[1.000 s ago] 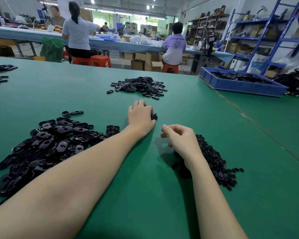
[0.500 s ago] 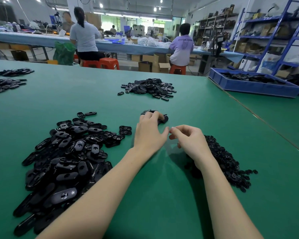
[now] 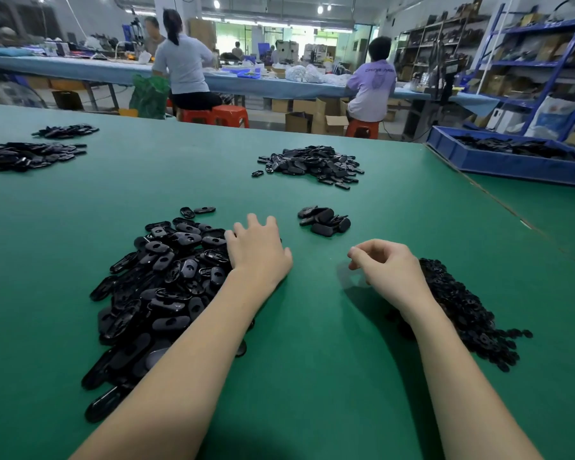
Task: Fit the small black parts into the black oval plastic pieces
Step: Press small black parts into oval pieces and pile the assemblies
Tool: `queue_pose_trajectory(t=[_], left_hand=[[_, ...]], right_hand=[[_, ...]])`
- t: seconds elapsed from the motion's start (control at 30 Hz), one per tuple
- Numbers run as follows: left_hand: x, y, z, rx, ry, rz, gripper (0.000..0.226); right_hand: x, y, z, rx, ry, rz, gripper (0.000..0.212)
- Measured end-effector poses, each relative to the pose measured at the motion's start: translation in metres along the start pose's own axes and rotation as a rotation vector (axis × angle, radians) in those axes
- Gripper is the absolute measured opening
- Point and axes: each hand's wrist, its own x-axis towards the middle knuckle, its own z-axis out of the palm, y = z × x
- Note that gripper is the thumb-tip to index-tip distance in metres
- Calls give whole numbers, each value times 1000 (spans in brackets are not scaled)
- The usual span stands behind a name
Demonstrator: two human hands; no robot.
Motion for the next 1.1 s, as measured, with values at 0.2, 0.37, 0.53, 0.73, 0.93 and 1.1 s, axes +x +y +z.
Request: queue_pose_trajectory(t=[0.2,0.37,0.53,0.73,0.93,1.1], left_hand=[[5,-7,1,-171,25,6,25],[2,-6,-2,-267,66,32,22],[1,11,-24,-796,-3,50,18],[-11,37,-31,-1748,-769,-339,15],[-20,49,-17,-2112,-789,-571,11],[-20,51,-6,-2080,-667,-590,17]], right_hand=[[-2,-2,1,-12,-17,-9,18],[-3,-2,0,-7,-7,-17,18],[-3,-3,-1,48,-5,-24,16],[-1,-1,-12,55,37,-2,16],[4,7,-37,-127,69,71,15],[4,9,-52,-315,70,133,10]])
